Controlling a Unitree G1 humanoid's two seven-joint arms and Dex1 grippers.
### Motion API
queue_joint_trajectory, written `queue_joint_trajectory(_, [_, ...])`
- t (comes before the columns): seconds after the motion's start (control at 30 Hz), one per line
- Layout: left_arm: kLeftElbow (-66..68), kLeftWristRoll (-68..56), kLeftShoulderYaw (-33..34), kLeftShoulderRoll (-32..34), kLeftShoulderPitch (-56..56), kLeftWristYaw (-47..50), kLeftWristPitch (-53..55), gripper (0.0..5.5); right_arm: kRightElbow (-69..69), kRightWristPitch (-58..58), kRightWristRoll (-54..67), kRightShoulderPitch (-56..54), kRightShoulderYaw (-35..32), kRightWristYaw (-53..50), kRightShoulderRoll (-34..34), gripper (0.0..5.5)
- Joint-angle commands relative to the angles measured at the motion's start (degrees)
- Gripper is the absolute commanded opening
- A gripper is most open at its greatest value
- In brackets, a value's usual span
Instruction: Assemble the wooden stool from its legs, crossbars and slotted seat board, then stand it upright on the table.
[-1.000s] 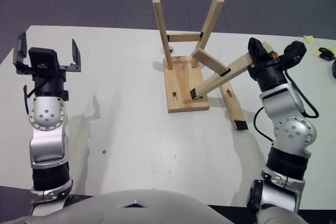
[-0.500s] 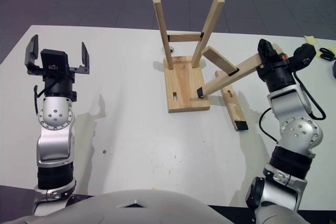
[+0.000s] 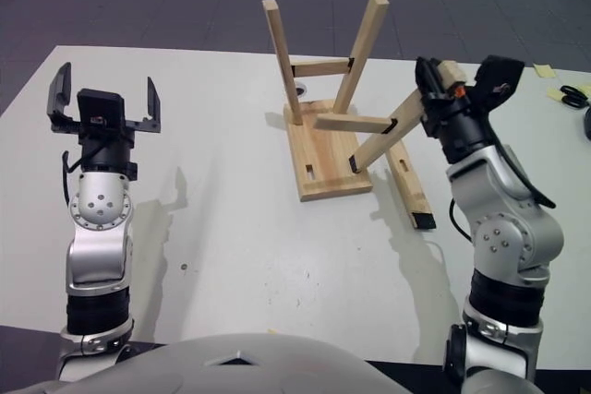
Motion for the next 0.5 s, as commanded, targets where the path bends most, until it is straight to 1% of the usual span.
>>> queue_joint_trajectory(0.03, [-0.7,1.0,-0.8,0.0,0.3,-0.2,0.3,5.4,2.3,10.8,-6.1,9.5,7.6,1.3,-4.8,1.01])
queue_joint_trajectory(0.1, [-0.5,1.1,-1.1,0.1,0.2,-0.2,0.1,5.4,1.5,11.6,-7.3,9.7,10.1,3.6,-7.6,1.03])
queue_joint_trajectory(0.17, [-0.5,1.2,-1.2,0.1,0.1,-0.1,0.3,5.4,2.1,12.6,-7.3,8.3,12.1,4.7,-8.6,1.05])
queue_joint_trajectory(0.23, [0.0,1.3,-1.6,-0.1,0.1,0.0,0.3,5.4,5.5,14.0,-6.2,3.5,14.2,4.7,-6.8,1.07])
queue_joint_trajectory(0.3, [0.6,1.4,-2.3,-0.1,-0.4,-0.2,0.2,5.4,11.7,17.8,-2.5,-2.7,13.6,2.9,-3.2,1.07])
queue_joint_trajectory(0.37, [1.3,1.4,-2.8,0.1,-1.2,-0.6,0.2,5.4,17.3,20.9,-1.0,-7.0,13.3,2.4,-1.7,1.07])
queue_joint_trajectory(0.43, [1.9,1.2,-3.1,0.3,-1.6,-0.9,0.3,5.4,19.9,21.6,-2.6,-10.1,15.1,4.2,-2.7,1.06])
queue_joint_trajectory(0.5, [2.0,1.1,-3.3,0.4,-1.5,-1.0,0.4,5.4,19.8,20.2,-6.5,-12.5,19.4,8.3,-5.8,1.05])
